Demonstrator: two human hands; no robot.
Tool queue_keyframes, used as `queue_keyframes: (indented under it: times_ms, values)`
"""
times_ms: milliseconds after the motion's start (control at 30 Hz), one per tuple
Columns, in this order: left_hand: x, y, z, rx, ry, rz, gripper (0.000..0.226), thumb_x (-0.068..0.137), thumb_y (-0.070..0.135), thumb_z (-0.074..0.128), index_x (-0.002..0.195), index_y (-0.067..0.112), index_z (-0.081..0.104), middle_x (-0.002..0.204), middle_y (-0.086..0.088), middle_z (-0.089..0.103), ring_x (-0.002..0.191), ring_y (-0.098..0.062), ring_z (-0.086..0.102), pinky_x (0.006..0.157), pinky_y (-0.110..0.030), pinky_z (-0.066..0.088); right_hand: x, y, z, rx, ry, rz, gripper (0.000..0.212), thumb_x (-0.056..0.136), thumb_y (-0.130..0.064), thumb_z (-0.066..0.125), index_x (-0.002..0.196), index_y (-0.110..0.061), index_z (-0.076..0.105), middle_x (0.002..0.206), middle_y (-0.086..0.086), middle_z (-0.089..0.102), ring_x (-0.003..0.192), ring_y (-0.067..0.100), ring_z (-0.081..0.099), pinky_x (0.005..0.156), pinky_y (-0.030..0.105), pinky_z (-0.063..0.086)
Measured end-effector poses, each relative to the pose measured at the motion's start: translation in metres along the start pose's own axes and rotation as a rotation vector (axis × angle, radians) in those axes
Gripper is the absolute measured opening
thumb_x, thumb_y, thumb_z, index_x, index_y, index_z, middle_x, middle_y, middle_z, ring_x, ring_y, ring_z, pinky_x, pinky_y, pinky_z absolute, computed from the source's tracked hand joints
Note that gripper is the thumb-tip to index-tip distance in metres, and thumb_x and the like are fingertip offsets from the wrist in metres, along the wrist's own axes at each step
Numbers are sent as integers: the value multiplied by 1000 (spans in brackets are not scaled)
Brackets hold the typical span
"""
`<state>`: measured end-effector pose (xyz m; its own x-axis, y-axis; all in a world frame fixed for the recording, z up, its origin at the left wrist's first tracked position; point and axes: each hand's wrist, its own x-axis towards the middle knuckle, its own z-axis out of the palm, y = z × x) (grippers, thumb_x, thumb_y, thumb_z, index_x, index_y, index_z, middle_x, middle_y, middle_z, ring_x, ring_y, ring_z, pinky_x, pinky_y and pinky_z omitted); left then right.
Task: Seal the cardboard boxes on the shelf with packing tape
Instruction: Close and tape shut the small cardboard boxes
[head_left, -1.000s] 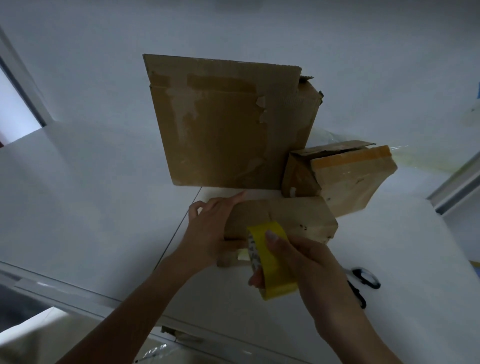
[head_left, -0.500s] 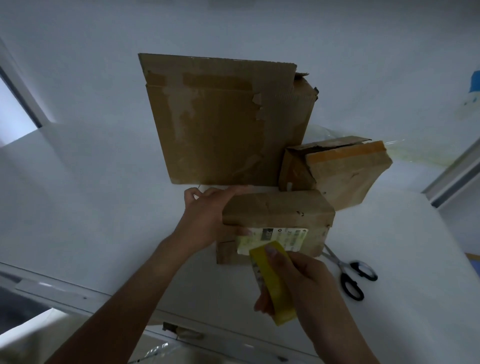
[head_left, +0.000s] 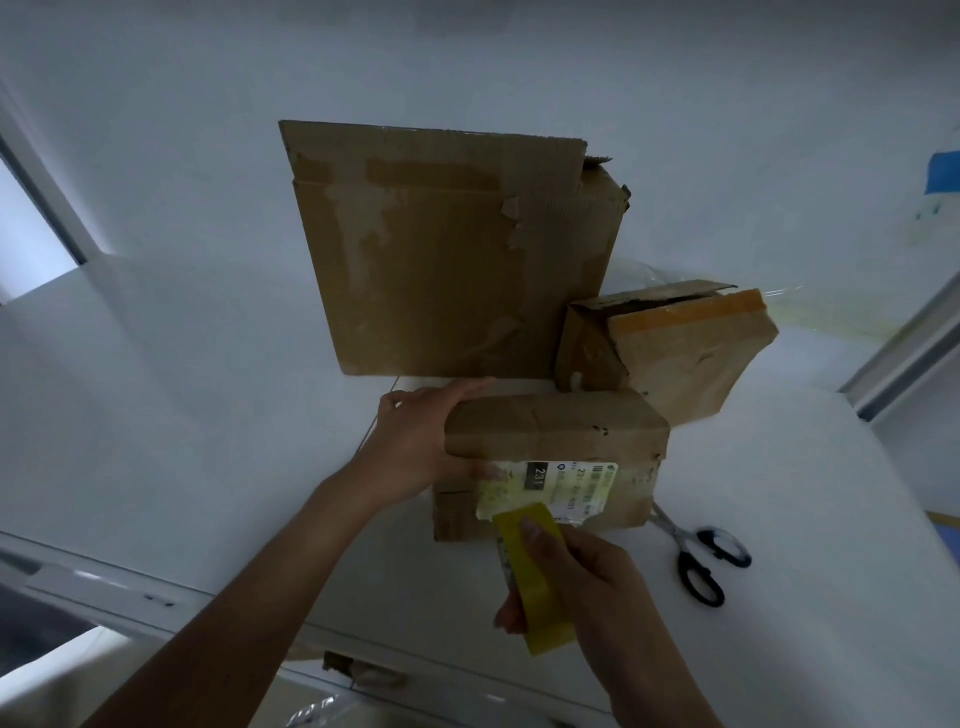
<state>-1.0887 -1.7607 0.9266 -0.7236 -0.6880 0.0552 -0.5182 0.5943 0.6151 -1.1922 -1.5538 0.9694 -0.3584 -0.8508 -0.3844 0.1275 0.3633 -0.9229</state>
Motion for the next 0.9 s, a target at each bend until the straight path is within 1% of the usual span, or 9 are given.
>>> queue_keyframes:
  times_ms: [67,167,300,367,433,600,667,767,900]
  values:
    - [-1,2,-3,-45,-28,9,100,58,76,76,144,51,31,144,22,46,131,-7,44,116,-39,30,1,3,0,-15,-1,6,33,97,-30,53,90,0,64,67,25,69,60,34,68,69,45,57]
    - [-4,5,-8,-101,-76,25,101,62,52,89,147,46,34,143,24,45,128,-1,44,106,-26,42,2,5,1,-26,-9,11,31,97,-28,53,93,0,64,67,25,69,60,34,68,72,50,57]
    - [1,4,-14,-143,-100,-9,101,59,52,90,146,45,38,140,22,51,126,0,47,102,-21,43,0,2,-1,-11,-11,-21,31,96,-27,54,89,1,64,66,24,69,57,31,68,62,39,57]
    - [4,2,-16,-205,-157,-67,96,60,50,90,144,45,43,134,21,56,122,2,49,91,-11,41,-1,-5,-4,40,5,-58,31,95,-27,55,87,0,66,66,25,69,54,29,67,54,33,55]
    - [5,0,-16,-246,-196,-110,88,63,48,89,142,41,48,131,20,58,122,1,51,83,-6,39,-1,-12,-7,88,6,-65,31,94,-26,56,86,1,69,66,27,68,52,29,66,50,28,52]
    - [7,-6,-13,-286,-206,-166,76,72,39,87,139,34,53,134,19,57,115,5,51,76,0,38,8,-7,-6,114,-7,-58,35,94,-28,56,89,3,70,67,27,67,52,27,64,51,28,52]
    - [9,-7,-14,-302,-221,-168,74,73,37,86,139,31,54,135,18,55,118,4,50,80,-2,39,11,-3,-4,85,-6,-76,35,91,-33,56,90,-1,70,67,25,69,56,29,66,57,32,54]
    - [11,-8,-15,-310,-245,-177,73,73,41,85,139,30,54,135,17,53,123,-2,50,90,-13,44,14,-1,-3,93,-8,-101,33,91,-32,57,90,-1,69,68,25,69,57,28,66,55,29,53]
    - [14,-18,-16,-309,-385,-240,61,76,44,83,130,30,60,122,12,64,108,-10,64,90,-35,58,15,-4,-3,78,-8,-164,28,86,-30,61,81,-3,67,63,23,67,53,23,63,52,24,49]
